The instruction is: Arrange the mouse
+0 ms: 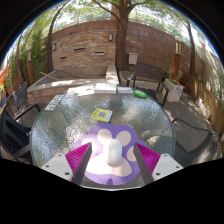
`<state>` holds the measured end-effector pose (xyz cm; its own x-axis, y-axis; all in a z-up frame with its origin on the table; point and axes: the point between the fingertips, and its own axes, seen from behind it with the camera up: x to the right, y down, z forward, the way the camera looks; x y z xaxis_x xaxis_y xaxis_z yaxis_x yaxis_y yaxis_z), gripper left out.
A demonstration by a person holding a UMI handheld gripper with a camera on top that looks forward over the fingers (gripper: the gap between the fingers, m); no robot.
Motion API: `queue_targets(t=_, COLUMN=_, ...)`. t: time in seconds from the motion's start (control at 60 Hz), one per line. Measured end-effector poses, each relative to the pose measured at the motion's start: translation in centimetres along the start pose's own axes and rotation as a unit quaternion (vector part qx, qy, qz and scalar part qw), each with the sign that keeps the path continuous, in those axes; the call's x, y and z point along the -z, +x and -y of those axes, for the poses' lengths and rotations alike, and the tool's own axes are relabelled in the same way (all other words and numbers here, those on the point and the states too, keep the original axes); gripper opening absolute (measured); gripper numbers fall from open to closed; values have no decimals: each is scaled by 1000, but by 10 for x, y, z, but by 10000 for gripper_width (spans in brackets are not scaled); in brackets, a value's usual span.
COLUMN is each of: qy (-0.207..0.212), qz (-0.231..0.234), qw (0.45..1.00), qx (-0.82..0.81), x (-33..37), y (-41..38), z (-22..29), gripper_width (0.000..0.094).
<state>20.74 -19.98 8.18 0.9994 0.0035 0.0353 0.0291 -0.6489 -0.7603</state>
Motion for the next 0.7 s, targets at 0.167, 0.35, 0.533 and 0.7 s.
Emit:
queue_targets(t=0.167, qy=14, qz=-19, qw=1000, qx=-9, x=79, y=-12, z=9, gripper_width=847)
queue_targets(t=0.35, qy=32, qz=-44, qw=998, qx=-8, x=164, y=-31, z=-6, gripper_width=849)
queue_targets(t=0.533, qy=43, qz=-58, qw=997, qx=-3, x=223, y=-49, z=-26, gripper_width=843)
queue_targets(t=0.7, qy=56, qz=-68, qw=996, qx=2, x=251, y=-58, z=-27, gripper_width=844)
